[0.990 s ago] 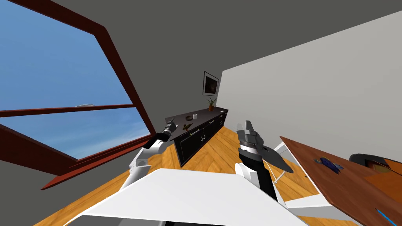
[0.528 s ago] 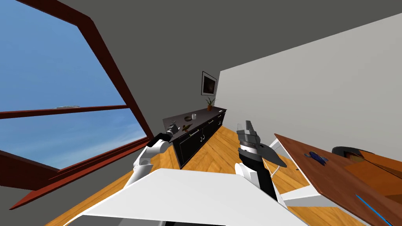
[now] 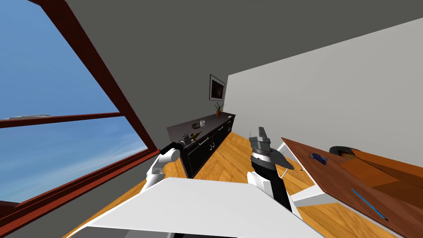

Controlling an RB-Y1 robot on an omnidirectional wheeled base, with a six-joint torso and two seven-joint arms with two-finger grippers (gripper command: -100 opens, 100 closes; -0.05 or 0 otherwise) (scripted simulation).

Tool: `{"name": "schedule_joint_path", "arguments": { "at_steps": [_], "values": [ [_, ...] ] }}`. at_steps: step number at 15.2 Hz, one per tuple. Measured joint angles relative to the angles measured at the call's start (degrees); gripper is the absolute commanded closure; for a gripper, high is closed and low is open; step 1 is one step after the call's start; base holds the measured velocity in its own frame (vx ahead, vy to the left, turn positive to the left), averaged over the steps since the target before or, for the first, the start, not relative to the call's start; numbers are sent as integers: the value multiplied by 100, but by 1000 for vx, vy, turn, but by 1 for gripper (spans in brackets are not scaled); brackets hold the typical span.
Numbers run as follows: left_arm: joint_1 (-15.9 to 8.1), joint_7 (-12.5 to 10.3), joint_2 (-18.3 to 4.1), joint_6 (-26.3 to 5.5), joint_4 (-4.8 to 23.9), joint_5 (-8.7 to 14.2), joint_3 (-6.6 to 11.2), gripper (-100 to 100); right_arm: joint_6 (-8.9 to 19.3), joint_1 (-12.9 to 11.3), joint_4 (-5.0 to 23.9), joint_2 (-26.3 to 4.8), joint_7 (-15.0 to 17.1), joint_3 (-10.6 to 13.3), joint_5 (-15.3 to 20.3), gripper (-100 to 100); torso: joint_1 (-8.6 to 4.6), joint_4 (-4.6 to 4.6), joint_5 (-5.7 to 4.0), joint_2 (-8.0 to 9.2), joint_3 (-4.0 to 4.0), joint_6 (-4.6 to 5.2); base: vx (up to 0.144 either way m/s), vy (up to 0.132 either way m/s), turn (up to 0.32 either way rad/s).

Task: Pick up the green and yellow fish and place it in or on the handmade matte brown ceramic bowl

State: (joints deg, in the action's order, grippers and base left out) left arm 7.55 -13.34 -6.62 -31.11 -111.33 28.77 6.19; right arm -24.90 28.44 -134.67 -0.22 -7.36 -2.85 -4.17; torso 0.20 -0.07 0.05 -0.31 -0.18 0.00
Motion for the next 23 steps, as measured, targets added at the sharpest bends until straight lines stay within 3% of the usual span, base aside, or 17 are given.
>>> {"name": "schedule_joint_path", "arguments": {
  "at_steps": [5, 6, 13, 23],
  "values": [
    [-30, -180, 355, -299, 158, 94, -40, -100, 0, 0, 0, 0, 0, 0, 0, 0, -9, 1, -2, 3, 1, -1, 33, 34, -43],
    [-30, -181, 354, -300, 158, 94, -39, 100, 0, 0, 0, 0, 0, 0, 0, 0, -14, 2, -3, 8, 4, -2, 0, 0, 0],
    [-43, -195, 288, -291, 172, 91, -10, 100, 0, -1, 0, 1, 0, 1, 0, 0, -27, 9, -10, 22, 14, -2, -5, -9, -25],
    [-600, -454, -492, -252, 511, 60, 746, 100, 0, -1, 0, 1, 0, 1, 0, 0, -46, 24, -25, 36, 29, 2, -21, -37, -122]
  ]
}}
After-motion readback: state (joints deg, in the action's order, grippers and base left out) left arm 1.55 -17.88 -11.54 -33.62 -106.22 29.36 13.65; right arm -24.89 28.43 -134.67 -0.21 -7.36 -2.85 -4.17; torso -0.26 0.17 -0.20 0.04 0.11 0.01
